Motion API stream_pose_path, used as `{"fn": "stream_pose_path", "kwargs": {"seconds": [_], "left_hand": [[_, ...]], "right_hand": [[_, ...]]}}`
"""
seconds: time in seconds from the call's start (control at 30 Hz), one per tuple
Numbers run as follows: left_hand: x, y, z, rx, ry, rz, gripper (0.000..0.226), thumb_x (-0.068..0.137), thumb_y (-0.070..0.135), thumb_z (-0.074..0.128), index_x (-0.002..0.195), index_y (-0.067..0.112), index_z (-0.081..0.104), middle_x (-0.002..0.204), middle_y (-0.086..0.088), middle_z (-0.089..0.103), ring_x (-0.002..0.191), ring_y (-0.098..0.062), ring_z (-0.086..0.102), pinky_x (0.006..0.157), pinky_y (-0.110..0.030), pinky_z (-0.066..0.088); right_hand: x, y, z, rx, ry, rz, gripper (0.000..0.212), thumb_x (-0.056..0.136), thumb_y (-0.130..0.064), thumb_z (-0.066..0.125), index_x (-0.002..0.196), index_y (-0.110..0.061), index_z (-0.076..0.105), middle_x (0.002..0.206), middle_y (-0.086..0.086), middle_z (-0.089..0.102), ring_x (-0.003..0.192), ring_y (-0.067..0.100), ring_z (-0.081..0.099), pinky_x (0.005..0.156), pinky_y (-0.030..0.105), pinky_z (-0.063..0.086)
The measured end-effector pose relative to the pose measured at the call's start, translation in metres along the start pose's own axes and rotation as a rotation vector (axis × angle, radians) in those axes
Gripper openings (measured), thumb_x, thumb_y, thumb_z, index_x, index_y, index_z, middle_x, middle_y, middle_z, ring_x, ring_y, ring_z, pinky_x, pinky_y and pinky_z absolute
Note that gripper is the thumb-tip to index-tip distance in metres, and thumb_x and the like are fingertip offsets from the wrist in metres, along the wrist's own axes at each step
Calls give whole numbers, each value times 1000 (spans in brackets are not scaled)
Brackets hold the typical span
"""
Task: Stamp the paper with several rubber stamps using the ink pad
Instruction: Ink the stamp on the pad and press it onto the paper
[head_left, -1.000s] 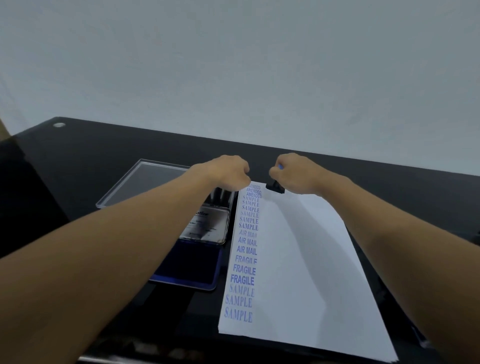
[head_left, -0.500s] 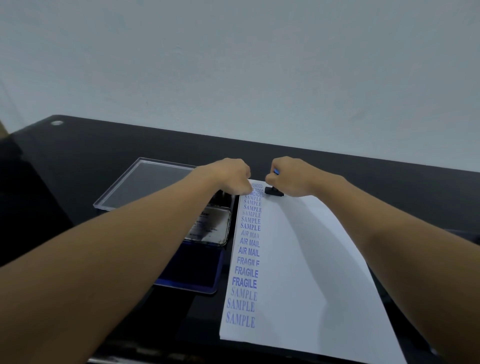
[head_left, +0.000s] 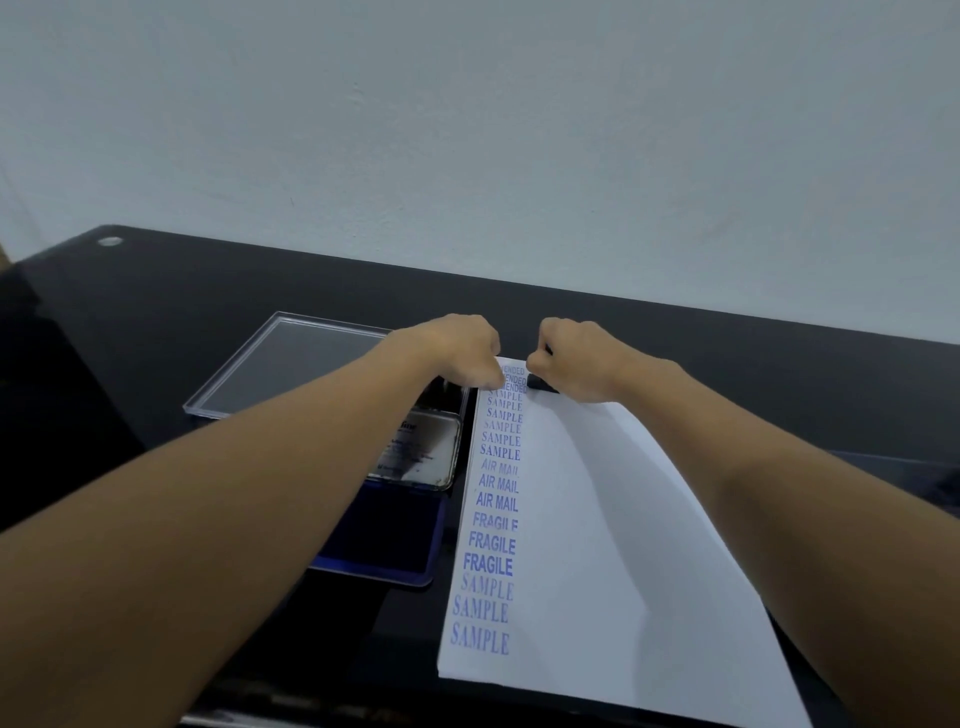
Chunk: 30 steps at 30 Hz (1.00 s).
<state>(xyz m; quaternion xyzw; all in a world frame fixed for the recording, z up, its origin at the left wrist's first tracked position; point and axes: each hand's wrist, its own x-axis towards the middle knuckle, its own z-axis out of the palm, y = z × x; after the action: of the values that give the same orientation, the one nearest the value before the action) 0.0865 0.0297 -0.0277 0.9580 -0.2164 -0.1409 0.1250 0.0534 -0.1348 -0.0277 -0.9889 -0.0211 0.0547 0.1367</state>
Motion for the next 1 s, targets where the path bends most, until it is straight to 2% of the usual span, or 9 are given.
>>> {"fn": "stream_pose_path", "kwargs": {"seconds": [0.1,0.33,0.6,0.8,1.0], "left_hand": [[0,-1,0,-6,-6,2,33,89,28,62,118,12,64,114,-6,67,97,-22,65,80,-37,55],[-4,0,0,-2,-1,3,35,91,30,63,123,16,60,110,-4,66,82,-19,61,68,-31,50],[-4,0,1,-1,-5,8,43,92,32,63,133,18,56,116,1,63,99,-20,62,82,-34,54],[-3,-1,3,6,2,4,39,91,32,63,127,18,59,115,1,65,102,-21,62,92,-40,54],[-3,-1,2,8,-2,7,40,92,33,63,129,19,57,115,2,63,101,-20,61,88,-37,54]], "right_hand": [[-1,0,3,4,19,1,14,95,-26,46,84,-18,43,85,6,55,68,21,48,60,35,39],[-7,-2,6,33,48,5,12,95,-24,47,88,-14,43,85,9,54,64,22,45,56,33,36],[-12,-4,7,52,66,-13,12,97,-22,46,92,-12,43,79,6,50,61,19,40,53,31,33],[-10,-3,7,75,70,-11,15,96,-21,47,83,-15,40,80,7,52,62,19,40,54,31,34],[-8,-3,10,78,83,-5,13,95,-21,47,85,-15,41,82,9,54,63,20,41,54,32,34]]}}
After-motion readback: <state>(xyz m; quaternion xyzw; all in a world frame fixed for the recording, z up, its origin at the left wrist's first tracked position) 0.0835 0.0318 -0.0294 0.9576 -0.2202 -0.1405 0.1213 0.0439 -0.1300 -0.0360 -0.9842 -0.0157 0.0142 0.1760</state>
